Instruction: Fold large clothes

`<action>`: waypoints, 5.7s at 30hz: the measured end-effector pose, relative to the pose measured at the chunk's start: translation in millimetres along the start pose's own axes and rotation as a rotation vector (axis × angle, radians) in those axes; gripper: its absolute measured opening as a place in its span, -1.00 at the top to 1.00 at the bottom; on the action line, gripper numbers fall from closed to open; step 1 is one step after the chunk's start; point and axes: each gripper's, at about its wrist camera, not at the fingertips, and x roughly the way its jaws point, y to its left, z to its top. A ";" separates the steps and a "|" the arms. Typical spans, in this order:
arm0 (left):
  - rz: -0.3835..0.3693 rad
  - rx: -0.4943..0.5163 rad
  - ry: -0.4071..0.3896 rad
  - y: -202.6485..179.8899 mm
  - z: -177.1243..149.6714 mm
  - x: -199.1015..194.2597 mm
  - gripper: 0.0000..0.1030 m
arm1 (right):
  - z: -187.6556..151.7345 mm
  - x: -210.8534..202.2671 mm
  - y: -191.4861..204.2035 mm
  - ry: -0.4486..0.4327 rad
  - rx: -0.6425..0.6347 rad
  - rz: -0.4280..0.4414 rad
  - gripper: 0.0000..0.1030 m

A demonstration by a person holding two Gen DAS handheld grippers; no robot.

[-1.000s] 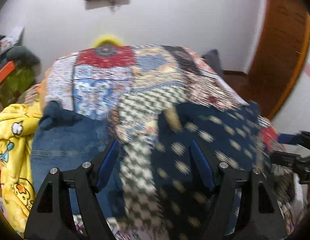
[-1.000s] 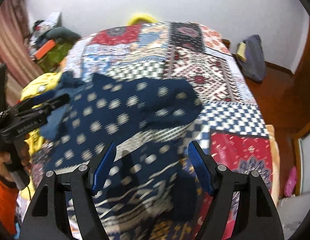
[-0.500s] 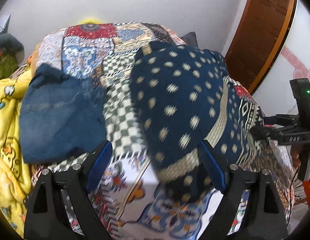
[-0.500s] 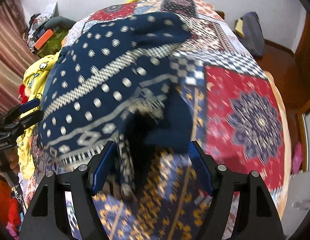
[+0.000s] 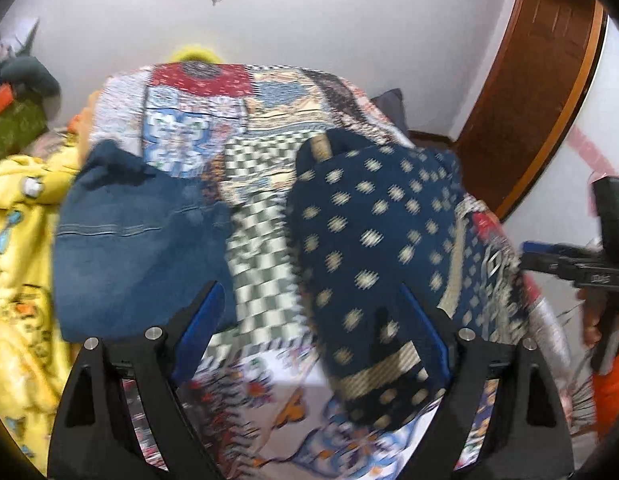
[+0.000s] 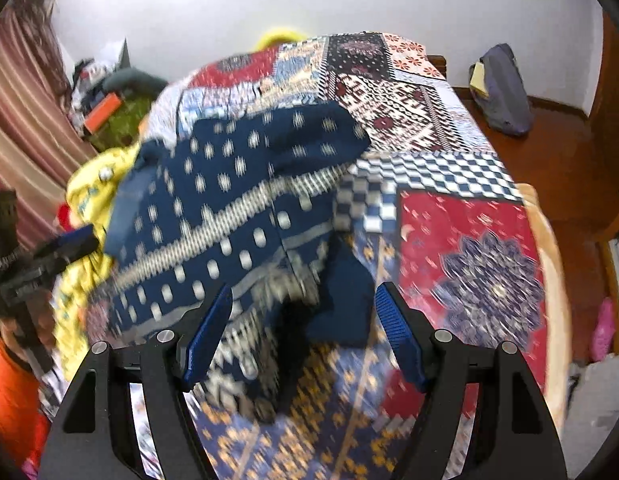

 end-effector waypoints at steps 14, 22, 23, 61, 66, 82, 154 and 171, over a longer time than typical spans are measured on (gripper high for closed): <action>-0.390 -0.395 0.177 40.6 2.7 98.9 -0.83 | 13.2 89.1 -36.9 0.119 0.183 0.215 -0.38; -0.386 -0.358 0.212 22.4 7.7 119.8 -0.90 | 28.4 113.0 -23.2 0.163 0.184 0.311 -0.43; -0.388 -0.360 0.219 21.6 8.3 123.3 -0.91 | 28.4 113.0 -20.5 0.164 0.181 0.313 -0.43; -0.278 -0.440 -0.053 235.7 55.5 -6.6 -0.26 | 111.1 149.2 234.0 0.077 -0.123 0.350 0.50; -0.233 -0.553 0.026 296.5 34.5 40.2 -0.26 | 114.5 215.2 243.0 0.187 -0.108 0.301 0.49; 0.109 -0.206 0.015 245.2 14.5 6.9 -0.41 | 88.2 205.3 228.8 0.156 -0.209 0.039 0.00; 0.379 0.080 -0.804 -74.2 -139.8 -371.2 -0.99 | -91.3 -204.4 324.9 -0.779 -0.335 -0.049 -0.88; 0.381 0.082 -0.790 -76.0 -138.7 -364.5 -0.99 | -92.1 -209.9 320.5 -0.778 -0.327 -0.043 -0.89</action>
